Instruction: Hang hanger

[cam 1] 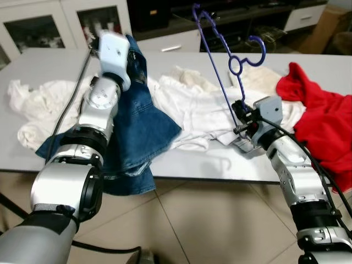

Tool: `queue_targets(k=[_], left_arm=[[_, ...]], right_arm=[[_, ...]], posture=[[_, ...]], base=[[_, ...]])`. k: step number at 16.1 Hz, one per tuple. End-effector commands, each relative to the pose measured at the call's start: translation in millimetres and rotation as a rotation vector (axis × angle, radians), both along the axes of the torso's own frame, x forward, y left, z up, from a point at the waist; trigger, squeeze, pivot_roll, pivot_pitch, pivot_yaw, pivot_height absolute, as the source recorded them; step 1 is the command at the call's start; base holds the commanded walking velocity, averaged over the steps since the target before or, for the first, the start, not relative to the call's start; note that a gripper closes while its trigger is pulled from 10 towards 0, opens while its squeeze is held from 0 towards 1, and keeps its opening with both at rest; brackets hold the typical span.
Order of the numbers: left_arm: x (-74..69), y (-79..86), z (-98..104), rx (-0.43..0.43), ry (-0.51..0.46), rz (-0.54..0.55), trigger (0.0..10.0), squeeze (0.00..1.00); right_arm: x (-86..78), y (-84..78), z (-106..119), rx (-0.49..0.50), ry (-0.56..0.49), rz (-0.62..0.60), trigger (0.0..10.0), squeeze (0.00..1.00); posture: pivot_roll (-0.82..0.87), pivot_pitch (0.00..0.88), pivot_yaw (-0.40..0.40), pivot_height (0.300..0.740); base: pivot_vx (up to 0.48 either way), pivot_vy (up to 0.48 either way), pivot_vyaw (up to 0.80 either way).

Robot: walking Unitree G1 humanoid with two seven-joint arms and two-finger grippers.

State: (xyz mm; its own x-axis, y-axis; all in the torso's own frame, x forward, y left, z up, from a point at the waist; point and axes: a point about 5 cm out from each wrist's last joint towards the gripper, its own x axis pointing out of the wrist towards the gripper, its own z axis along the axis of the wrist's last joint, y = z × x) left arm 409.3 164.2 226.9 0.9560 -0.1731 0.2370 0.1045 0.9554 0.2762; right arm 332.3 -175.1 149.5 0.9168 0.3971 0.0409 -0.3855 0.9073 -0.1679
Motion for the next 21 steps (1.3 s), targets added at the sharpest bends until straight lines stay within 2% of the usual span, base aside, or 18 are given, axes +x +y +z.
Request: queue_targets(k=[1,4,7,8,9,10,12,14,17,18,21], left_arm=[[0.7,0.8,-3.1,0.007,0.019,0.017,10.0,0.00],[-0.6,-1.5,-23.7,0.005,0.104,0.044,10.0,0.00],[-1.1,3.7,-38.7,-0.040,0.202,0.094,10.0,0.00],[-3.2,8.1,-57.6,-0.040,0.345,0.134,10.0,0.00],[-3.2,8.1,-57.6,-0.040,0.345,0.134,10.0,0.00],[-7.7,11.3,-76.4,-0.007,0.473,0.166,10.0,0.00],[-14.2,11.0,-94.4,0.032,0.561,0.171,10.0,0.00],[-18.5,8.7,-104.9,0.037,0.603,0.158,10.0,0.00],[-20.4,6.7,-108.8,-0.003,0.610,0.131,10.0,0.00],[-21.0,6.9,-109.7,0.002,0.608,0.122,10.0,1.00],[-23.8,5.9,-114.7,0.047,0.611,0.099,10.0,1.00]], right_arm=[[-1.2,0.0,5.3,0.006,-0.020,-0.004,10.0,0.00],[-2.9,-1.5,5.1,0.006,-0.018,-0.009,10.0,0.00],[-3.0,-1.9,5.1,0.003,-0.015,-0.008,10.0,0.00],[-3.0,-1.3,5.6,0.002,-0.015,-0.006,10.0,0.00],[-3.0,-1.3,5.6,0.002,-0.015,-0.006,10.0,0.00],[-3.0,-0.1,5.8,0.001,-0.014,-0.002,10.0,0.00],[-3.2,1.5,5.4,0.002,-0.013,0.000,10.0,0.00],[-3.5,2.0,4.8,0.004,-0.012,-0.001,10.0,0.00],[-3.7,1.5,4.5,0.006,-0.010,-0.003,10.0,0.00],[-3.6,1.4,4.9,0.005,-0.011,-0.003,10.0,0.00],[-2.7,1.8,5.6,0.003,-0.011,0.000,10.0,0.00]], posture=[[0.07,0.000,0.027,0.740],[0.06,0.000,0.027,0.740],[0.06,0.000,0.023,0.740],[0.06,0.000,0.023,0.740],[0.06,0.000,0.023,0.740],[0.06,0.000,0.024,0.740],[0.06,0.000,0.029,0.740],[0.06,0.000,0.031,0.740],[0.06,0.000,0.034,0.740],[0.06,0.000,0.031,0.740],[0.07,0.000,0.029,0.740]], base=[[0.000,0.000,0.00],[0.000,0.000,0.00],[0.000,0.000,0.00],[0.000,0.000,0.00],[0.000,0.000,0.00],[0.000,0.000,0.00],[0.000,0.000,0.00],[0.000,0.000,0.00],[0.000,0.000,0.00],[0.000,0.000,0.00],[0.000,0.000,0.00]])
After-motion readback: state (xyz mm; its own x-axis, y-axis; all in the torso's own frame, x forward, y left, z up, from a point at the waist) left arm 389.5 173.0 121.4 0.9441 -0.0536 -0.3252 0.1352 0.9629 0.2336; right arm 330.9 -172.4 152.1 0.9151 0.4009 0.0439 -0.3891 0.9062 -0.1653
